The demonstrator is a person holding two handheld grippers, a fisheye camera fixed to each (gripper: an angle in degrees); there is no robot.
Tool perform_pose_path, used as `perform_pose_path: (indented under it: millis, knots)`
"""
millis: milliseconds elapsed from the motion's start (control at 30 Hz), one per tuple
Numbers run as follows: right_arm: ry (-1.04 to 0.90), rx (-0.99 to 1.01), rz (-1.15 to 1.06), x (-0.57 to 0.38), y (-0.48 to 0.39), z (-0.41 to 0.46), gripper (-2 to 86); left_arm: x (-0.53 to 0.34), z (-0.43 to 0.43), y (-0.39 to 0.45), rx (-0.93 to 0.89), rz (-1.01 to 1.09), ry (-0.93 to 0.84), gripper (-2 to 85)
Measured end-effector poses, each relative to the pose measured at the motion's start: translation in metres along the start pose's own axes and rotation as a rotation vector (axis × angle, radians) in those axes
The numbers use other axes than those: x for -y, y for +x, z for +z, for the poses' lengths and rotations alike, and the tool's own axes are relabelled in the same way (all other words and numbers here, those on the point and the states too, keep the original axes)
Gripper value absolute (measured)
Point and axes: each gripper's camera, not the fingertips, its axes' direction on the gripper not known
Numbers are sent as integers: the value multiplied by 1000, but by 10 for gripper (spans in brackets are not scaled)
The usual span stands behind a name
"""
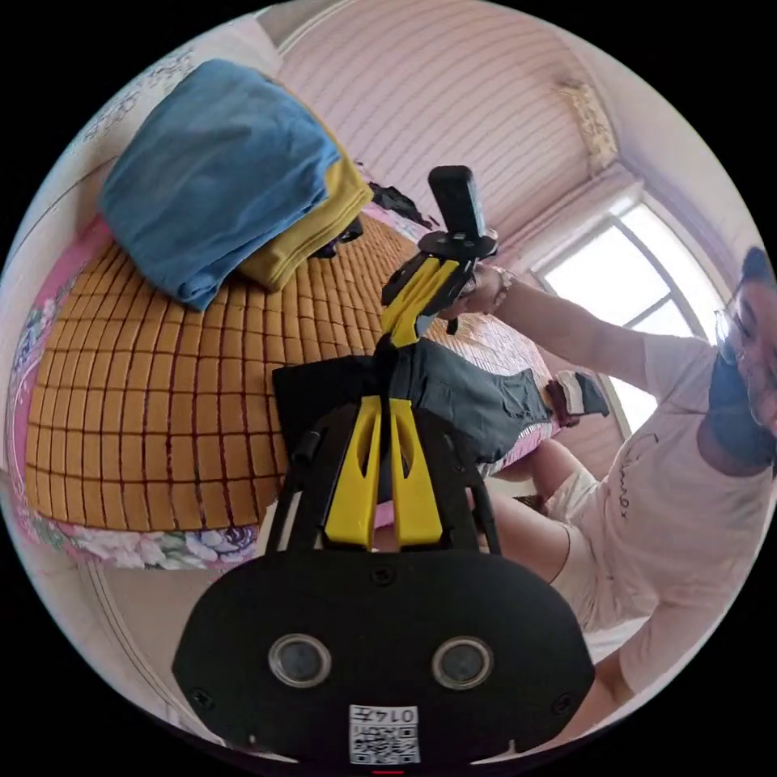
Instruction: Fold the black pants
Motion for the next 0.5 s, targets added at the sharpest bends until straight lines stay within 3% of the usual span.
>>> perform_pose_path:
  millis: [167, 267, 367, 500]
  knots:
    - [-150, -219, 116, 20, 13, 52, 1, 7, 26, -29, 72, -208, -96, -8]
    - [-178, -301, 114, 24, 9, 66, 1, 15, 39, -27, 140, -220, -149, -4]
    - [-156, -407, 72, 27, -2, 70, 1, 23, 50, -17, 208, -199, -205, 10]
    - [-53, -513, 39, 28, -16, 58, 2, 29, 40, 5, 325, -171, -101, 0]
